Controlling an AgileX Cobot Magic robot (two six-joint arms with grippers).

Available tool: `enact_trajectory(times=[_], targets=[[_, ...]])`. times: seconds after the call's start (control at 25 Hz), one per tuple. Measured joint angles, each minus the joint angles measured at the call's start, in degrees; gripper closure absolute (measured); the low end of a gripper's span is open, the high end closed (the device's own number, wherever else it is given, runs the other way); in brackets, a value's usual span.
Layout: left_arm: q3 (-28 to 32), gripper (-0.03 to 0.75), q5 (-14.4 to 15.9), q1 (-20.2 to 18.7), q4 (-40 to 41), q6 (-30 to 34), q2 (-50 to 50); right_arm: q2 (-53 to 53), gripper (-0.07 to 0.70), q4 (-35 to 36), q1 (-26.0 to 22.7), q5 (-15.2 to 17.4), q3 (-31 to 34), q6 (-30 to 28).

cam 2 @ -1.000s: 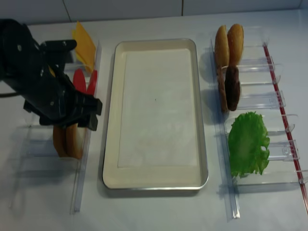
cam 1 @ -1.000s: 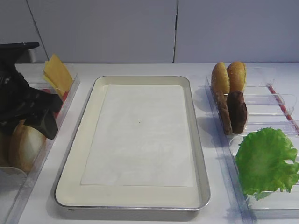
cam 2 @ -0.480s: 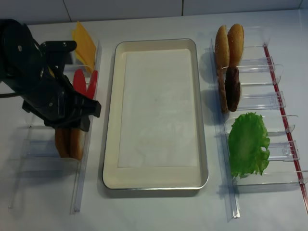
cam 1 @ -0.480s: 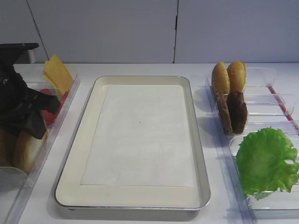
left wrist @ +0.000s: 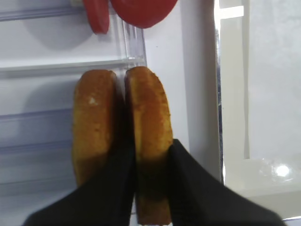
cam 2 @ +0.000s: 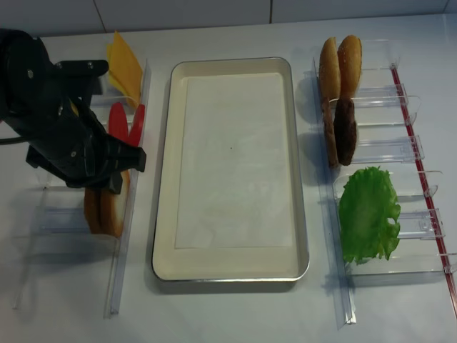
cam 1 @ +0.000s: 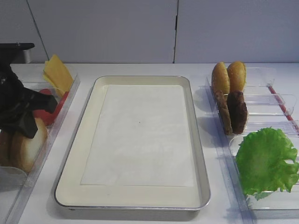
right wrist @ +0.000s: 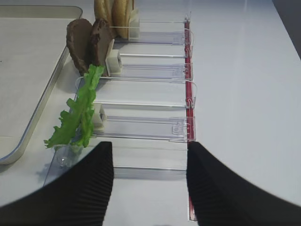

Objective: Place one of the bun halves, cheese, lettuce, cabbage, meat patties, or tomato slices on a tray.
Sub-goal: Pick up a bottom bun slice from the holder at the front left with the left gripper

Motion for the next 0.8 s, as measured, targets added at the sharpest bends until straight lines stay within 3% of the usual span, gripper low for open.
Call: enact_trajectory(times=[0.48, 0.8], targets=[[0.0, 0.552, 0.7, 0.0, -0.2, -0.4, -2.6, 0.0, 0.230, 0.0, 0.0, 0.0, 0.0, 0.0], [-3.5, 0.556, 4.6, 0.0, -0.9, -0.5, -6.2, 0.0, 0.230, 0.0, 0.0, 0.0, 0.0, 0.0]])
